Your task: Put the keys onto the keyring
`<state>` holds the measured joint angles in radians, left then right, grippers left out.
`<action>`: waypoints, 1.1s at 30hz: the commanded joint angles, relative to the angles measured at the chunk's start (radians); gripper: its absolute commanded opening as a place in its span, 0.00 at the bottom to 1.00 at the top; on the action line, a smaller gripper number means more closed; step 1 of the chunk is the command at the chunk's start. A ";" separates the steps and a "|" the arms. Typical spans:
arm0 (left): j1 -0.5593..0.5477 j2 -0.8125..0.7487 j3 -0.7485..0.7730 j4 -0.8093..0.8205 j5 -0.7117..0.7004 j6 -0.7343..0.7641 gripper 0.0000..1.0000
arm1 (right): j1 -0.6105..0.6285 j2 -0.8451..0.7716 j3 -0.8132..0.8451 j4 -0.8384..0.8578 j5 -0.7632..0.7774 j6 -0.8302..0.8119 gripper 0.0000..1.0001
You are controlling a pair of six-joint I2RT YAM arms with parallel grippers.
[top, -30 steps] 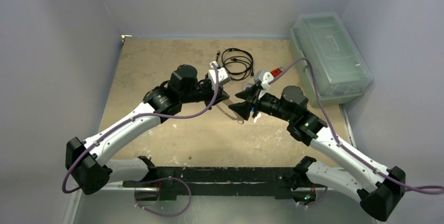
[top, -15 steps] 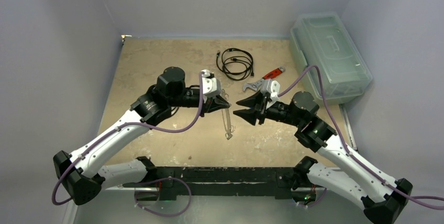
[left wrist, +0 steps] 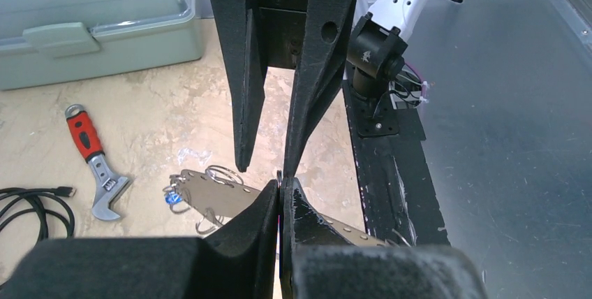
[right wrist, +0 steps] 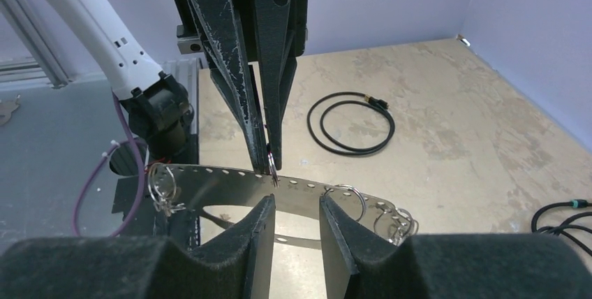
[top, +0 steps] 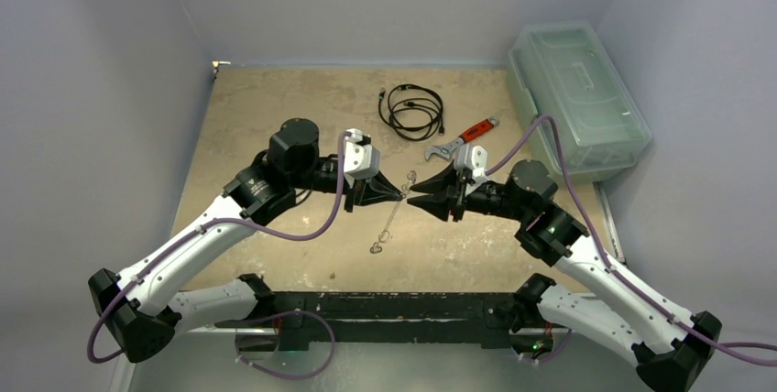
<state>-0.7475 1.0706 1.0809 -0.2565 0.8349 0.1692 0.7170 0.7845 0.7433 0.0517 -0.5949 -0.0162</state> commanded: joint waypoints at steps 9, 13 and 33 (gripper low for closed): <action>-0.009 0.005 0.004 0.040 0.039 0.015 0.00 | -0.002 0.032 0.031 0.048 -0.067 0.007 0.31; -0.011 0.007 0.004 0.036 0.029 0.019 0.00 | -0.003 0.028 0.034 0.054 -0.076 0.010 0.30; -0.027 0.043 0.041 -0.023 -0.030 0.053 0.00 | -0.002 0.049 0.055 0.014 -0.068 -0.003 0.23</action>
<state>-0.7650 1.1149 1.0809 -0.3054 0.7948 0.2031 0.7170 0.8192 0.7498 0.0628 -0.6502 -0.0124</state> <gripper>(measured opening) 0.009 0.244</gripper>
